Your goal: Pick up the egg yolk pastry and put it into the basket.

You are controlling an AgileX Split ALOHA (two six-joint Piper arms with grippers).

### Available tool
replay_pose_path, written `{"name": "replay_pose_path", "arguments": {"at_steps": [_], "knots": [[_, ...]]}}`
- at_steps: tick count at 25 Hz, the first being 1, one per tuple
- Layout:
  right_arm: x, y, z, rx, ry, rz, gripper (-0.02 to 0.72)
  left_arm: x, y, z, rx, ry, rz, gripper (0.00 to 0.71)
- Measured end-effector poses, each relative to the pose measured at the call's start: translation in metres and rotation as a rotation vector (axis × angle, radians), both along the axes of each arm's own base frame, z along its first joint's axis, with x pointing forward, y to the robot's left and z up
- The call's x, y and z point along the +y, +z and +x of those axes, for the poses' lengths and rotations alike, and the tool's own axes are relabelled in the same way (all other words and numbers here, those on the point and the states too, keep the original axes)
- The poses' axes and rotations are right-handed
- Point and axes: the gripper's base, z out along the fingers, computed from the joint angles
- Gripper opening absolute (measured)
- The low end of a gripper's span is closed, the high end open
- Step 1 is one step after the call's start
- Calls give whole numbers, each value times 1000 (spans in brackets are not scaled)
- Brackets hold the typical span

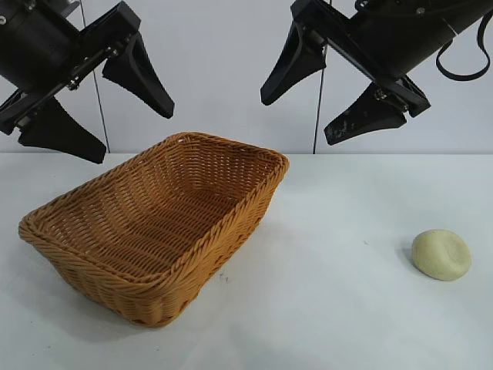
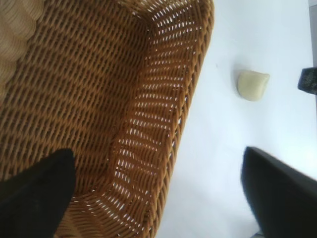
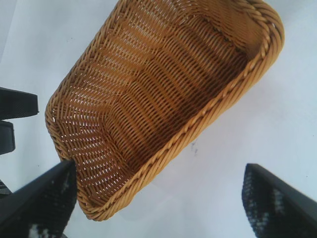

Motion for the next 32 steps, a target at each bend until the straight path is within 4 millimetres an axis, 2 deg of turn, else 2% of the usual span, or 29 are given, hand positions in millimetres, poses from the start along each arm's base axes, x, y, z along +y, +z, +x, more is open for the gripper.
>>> {"name": "replay_pose_path", "arguments": {"at_steps": [26, 29, 32], "knots": [[0, 0, 0, 0, 0, 0, 622, 0, 0, 0, 0, 3, -4, 696], [0, 0, 0, 0, 0, 0, 622, 4, 0, 1, 11, 15, -8, 696], [0, 0, 0, 0, 0, 0, 622, 17, -1, 2, 67, 51, -15, 696]]}}
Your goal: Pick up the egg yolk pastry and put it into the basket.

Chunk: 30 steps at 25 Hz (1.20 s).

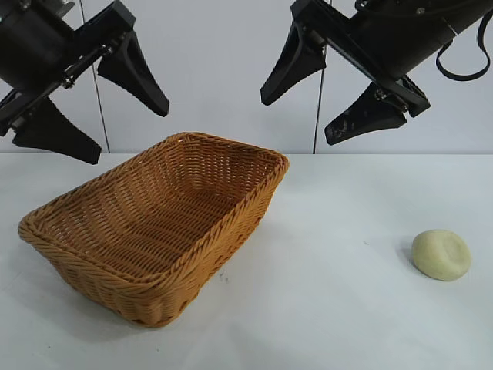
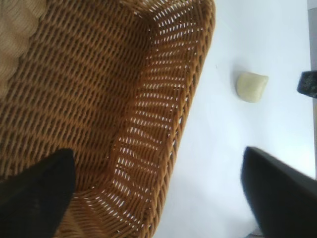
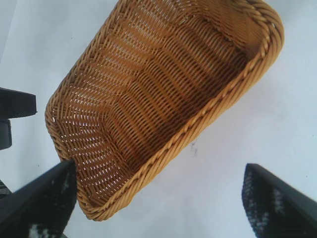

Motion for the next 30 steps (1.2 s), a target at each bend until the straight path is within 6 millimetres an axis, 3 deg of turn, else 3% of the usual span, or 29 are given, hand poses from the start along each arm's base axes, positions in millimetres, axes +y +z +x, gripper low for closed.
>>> {"name": "replay_pose_path", "arguments": {"at_steps": [4, 7, 11, 15, 21, 30], "knots": [[0, 0, 0, 0, 0, 0, 622, 10, -5, -7, 83, 23, 62, 696], [0, 0, 0, 0, 0, 0, 622, 7, -5, -25, 115, 58, 117, 696], [0, 0, 0, -2, -1, 0, 622, 4, -7, -57, 169, 229, 137, 696], [0, 0, 0, -2, -1, 0, 622, -4, -10, -75, 197, 383, 134, 696], [0, 0, 0, -2, -1, 0, 622, -6, -27, -64, 269, 629, 102, 696], [0, 0, 0, -2, -1, 0, 622, -13, -83, -44, 392, 715, 170, 696]]}}
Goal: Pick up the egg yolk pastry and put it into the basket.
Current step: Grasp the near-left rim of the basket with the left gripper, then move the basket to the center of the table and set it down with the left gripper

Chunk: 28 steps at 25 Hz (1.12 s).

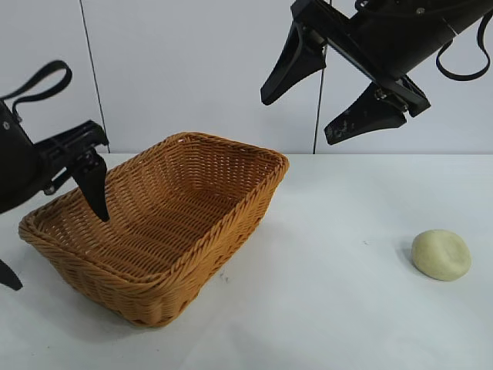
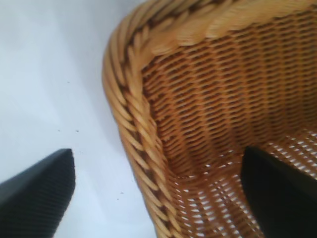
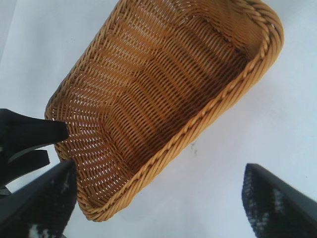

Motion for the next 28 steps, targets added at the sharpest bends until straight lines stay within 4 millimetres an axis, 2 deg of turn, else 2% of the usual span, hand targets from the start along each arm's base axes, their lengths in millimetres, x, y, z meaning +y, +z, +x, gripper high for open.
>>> {"name": "replay_pose_path", "arguments": {"at_steps": [5, 9, 11, 12, 14, 16, 20, 25, 28], "knots": [[0, 0, 0, 2, 2, 0, 622, -3, -31, 8, 42, 25, 18, 696], [0, 0, -1, 5, 4, 1, 622, -5, -37, 8, 67, 58, -2, 678], [0, 0, -1, 5, 4, 1, 622, -6, -36, 8, 72, 74, -16, 593], [0, 0, -1, 7, 6, 1, 622, -6, -36, 8, 74, 78, -19, 515], [0, 0, -1, 6, 6, 1, 622, -6, -36, 8, 77, 87, -27, 315], [0, 0, -1, 6, 6, 1, 622, -8, -35, 10, 76, 106, -42, 155], [0, 0, -1, 7, 6, 1, 622, -8, -30, 14, 85, 57, -28, 140], [0, 0, -1, 7, 6, 1, 622, 2, -16, 32, 63, -19, -9, 140], [0, 0, -1, 7, 6, 1, 622, 24, 3, 57, 22, -130, 18, 140]]}}
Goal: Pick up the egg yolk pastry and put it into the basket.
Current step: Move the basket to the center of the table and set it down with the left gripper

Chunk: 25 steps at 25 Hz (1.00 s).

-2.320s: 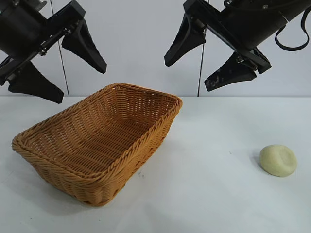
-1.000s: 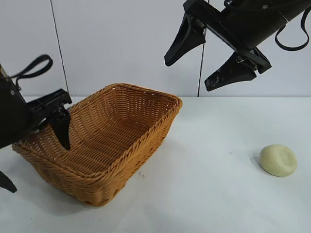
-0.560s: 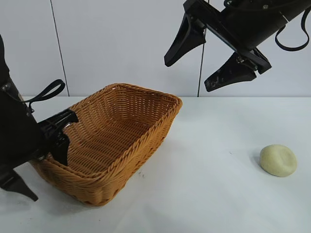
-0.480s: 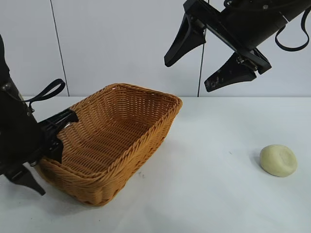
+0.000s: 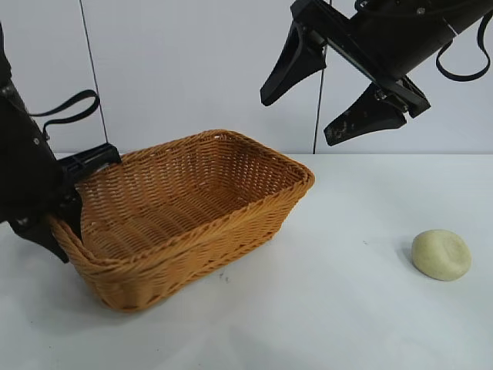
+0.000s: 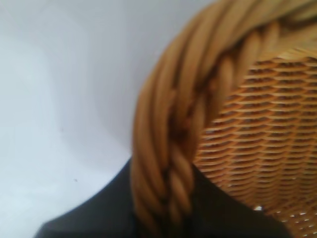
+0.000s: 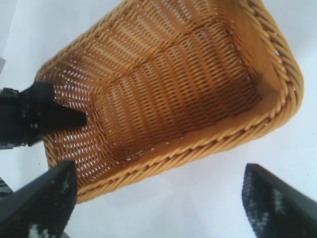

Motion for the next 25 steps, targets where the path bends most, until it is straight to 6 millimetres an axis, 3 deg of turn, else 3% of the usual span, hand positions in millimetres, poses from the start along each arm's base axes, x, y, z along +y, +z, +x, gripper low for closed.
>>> {"name": "replay_pose_path", "arguments": {"at_steps": [2, 8, 10, 15, 19, 25], "knots": [[0, 0, 0, 0, 0, 0, 622, 10, 10, 13, -12, -64, 4, 140], [0, 0, 0, 0, 0, 0, 622, 11, 13, 43, 27, -293, 17, 140], [0, 0, 0, 0, 0, 0, 622, 1, 10, 59, 44, -451, 29, 140], [0, 0, 0, 0, 0, 0, 622, -29, 8, 72, 58, -654, 39, 140], [0, 0, 0, -1, -1, 0, 622, -42, 6, 76, 46, -697, 34, 140], [0, 0, 0, -1, -1, 0, 622, -31, 0, 81, 62, -672, 38, 140]]}}
